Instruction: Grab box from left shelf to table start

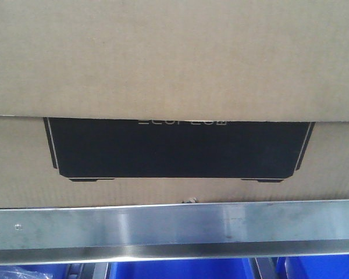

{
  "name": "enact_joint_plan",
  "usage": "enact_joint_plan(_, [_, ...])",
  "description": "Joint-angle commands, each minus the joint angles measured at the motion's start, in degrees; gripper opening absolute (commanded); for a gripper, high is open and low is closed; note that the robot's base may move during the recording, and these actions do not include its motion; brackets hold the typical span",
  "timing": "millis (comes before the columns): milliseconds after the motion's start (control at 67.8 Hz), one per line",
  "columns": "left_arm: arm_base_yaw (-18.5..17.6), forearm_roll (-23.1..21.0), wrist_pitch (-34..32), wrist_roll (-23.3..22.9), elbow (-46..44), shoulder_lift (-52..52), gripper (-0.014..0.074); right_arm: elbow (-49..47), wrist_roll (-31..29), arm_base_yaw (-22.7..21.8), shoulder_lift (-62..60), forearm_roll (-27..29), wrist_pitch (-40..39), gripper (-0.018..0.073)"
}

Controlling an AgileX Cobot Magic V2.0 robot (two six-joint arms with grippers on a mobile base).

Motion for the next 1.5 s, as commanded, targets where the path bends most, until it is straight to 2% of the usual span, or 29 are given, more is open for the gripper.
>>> enact_joint_plan(0, [-0.02,-0.38,-5.29,0.16,-0.01,-1.02,-0.0092,0.01,-0.26,-0.49,-0.31,-0.32,-5.34,0.0067])
enact_joint_plan(486, [-0.02,-0.38,-5.29,0.16,-0.01,-1.02,-0.0092,0.01,-0.26,-0.49,-0.31,-0.32,-5.34,0.0067])
enact_joint_plan(737, [-0.02,-0.38,-11.12,0.16,-0.11,-1.02,-0.0092,0.01,-0.26,-0.49,-0.31,-0.32,-5.34,0.0067])
enact_joint_plan(899, [-0.02,-2.81,-22.55,0.16,-1.33,-0.7,-0.0092,0.01,-0.26,-0.49,-0.31,-0.32,-5.46,0.0067])
enact_joint_plan(943, [-0.02,-2.7,-21.1,0.16,-3.82,-0.26,-0.0092,0.01,-0.26,-0.49,-0.31,-0.32,-5.46,0.0067])
enact_joint_plan(988, [-0.02,-1.32,-16.26,0.16,-7.15,0.31,-0.0092,0.01,-0.26,-0.49,-0.31,-0.32,-5.52,0.0067])
enact_joint_plan(1106, [-0.59,8.94,-4.49,0.16,-18.42,3.34,-0.0092,0.01,-0.26,-0.49,-0.31,-0.32,-5.52,0.0067])
enact_joint_plan(1179, [-1.57,11.27,-0.62,0.16,-24.27,6.54,-0.0083,0.01,-0.26,-0.49,-0.31,-0.32,-5.52,0.0067])
enact_joint_plan(1224, [-2.35,11.27,0.15,0.16,-27.5,8.83,-0.0048,0.01,-0.26,-0.49,-0.31,-0.32,-5.52,0.0067])
enact_joint_plan(1268, [-3.42,11.27,0.13,0.16,-29.7,10.92,0.0023,0.01,-0.26,-0.49,-0.31,-0.32,-5.52,0.0067])
enact_joint_plan(1400, [-6.45,11.01,0.29,0.16,-34.49,17.52,0.0336,0.01,-0.26,-0.49,-0.31,-0.32,-5.52,0.0067])
enact_joint_plan(1489, [-8.08,9.97,0.54,0.16,-36.5,21.98,0.0445,0.01,-0.26,-0.49,-0.31,-0.32,-5.52,0.0067])
